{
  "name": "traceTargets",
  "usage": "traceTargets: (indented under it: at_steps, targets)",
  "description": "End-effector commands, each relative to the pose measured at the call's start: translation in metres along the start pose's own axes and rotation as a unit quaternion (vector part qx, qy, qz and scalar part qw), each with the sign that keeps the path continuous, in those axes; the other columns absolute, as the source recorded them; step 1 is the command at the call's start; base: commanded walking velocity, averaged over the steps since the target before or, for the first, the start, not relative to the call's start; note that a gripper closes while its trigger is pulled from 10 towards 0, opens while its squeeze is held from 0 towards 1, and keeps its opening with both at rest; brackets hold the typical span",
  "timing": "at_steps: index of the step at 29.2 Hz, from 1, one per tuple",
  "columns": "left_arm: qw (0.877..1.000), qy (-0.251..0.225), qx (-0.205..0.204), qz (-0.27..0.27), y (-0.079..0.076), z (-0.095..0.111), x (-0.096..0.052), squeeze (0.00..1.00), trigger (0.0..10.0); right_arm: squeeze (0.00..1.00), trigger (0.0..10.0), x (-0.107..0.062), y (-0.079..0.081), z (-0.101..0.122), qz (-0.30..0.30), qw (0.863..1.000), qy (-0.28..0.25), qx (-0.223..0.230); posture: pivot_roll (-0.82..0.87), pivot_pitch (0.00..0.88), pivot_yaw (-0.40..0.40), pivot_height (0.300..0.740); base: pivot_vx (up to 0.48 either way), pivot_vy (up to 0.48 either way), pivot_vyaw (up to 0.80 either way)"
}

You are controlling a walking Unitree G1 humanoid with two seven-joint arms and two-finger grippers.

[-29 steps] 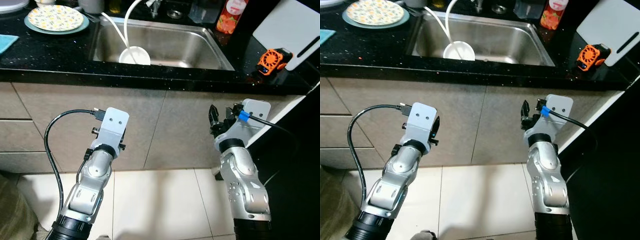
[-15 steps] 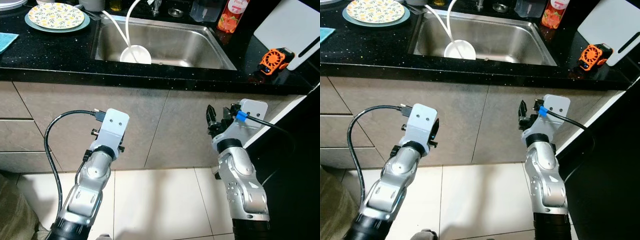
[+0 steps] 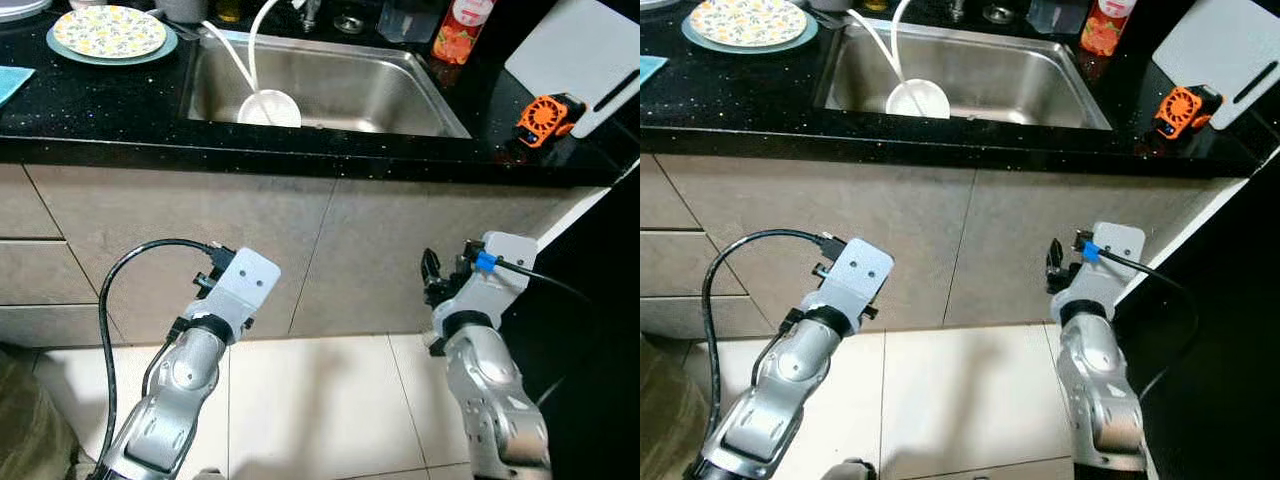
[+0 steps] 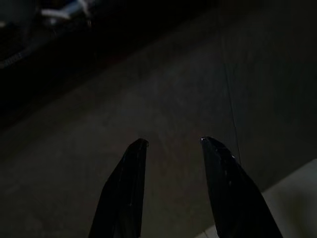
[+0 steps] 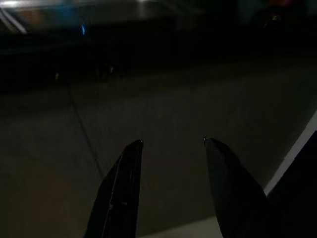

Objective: Kitchen organization

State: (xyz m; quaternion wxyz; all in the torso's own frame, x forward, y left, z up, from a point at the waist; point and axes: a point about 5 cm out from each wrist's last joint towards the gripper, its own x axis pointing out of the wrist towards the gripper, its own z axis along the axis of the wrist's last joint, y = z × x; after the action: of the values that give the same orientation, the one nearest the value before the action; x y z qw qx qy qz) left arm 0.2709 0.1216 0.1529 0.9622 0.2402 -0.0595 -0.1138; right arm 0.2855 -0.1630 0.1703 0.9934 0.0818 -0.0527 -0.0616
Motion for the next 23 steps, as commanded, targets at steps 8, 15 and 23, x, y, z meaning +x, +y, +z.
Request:
traceTargets:
  at_steps: [8,15,23]
  targets:
    - [0.999,-0.009,-0.03,0.031,0.007,0.001,-0.01,0.0,10.0,0.0,10.0,-0.035,-0.019,-0.013,-0.022,0.997,0.07,-0.019,0.19,0.078,-0.092,0.74,0.0,0.0,0.0]
    - [0.998,-0.004,-0.054,0.04,0.009,-0.002,-0.016,0.0,10.0,0.0,10.0,-0.05,-0.02,-0.013,-0.035,0.999,0.031,-0.003,0.18,0.081,-0.08,0.74,0.0,0.0,0.0]
    - [0.998,-0.01,-0.061,0.029,0.004,-0.002,-0.015,0.0,10.0,0.0,10.0,-0.048,-0.014,-0.007,-0.03,0.998,0.016,-0.045,0.17,0.073,-0.058,0.74,0.0,0.0,0.0]
